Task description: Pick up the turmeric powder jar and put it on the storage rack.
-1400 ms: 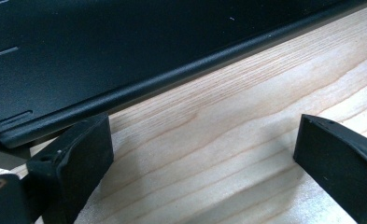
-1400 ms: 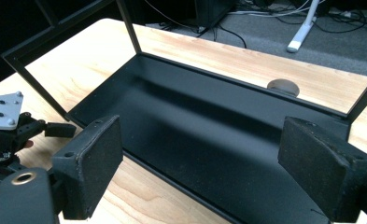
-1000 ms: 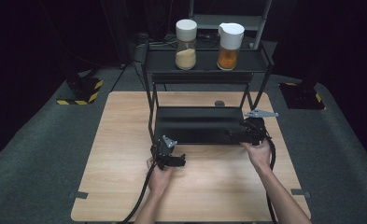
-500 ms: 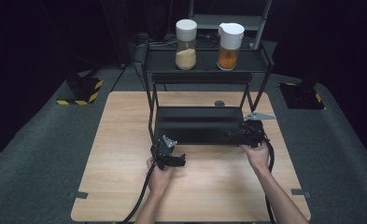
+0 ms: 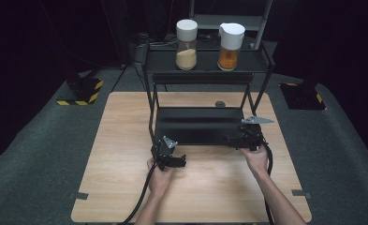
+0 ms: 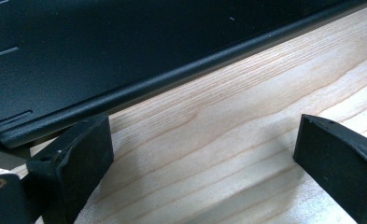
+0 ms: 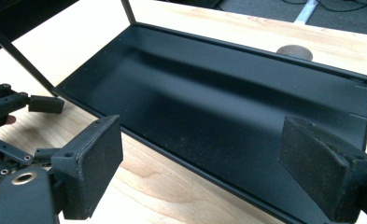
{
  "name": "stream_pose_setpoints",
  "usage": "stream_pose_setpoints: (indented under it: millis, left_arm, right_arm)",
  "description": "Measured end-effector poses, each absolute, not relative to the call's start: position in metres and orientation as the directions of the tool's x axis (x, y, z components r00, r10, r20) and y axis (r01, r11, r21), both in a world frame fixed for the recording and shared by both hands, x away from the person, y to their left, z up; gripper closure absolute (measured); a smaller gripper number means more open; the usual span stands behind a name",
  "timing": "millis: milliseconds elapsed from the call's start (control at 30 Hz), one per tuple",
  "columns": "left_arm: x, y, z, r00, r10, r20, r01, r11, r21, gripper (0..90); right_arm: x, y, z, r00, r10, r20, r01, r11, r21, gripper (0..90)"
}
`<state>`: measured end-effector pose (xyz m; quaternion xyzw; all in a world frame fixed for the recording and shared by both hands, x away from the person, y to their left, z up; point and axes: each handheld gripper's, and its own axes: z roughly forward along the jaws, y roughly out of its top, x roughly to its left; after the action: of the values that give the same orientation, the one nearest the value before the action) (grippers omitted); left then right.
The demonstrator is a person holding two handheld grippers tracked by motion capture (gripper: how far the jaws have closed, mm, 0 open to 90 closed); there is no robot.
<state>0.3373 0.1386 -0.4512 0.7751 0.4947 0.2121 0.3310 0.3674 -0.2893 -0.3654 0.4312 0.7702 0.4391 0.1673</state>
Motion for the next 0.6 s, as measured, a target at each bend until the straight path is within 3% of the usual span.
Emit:
stream_pose_setpoints:
  millis: [600]
  left_arm:
    - [0.337,0.139,-0.451,0.42,0.907,0.001,0.626,-0.291,0.723,4.7]
  right_arm:
    - [0.368,-0.287,-0.383,-0.562,0.812,0.158,0.544,0.219,0.81,13.2]
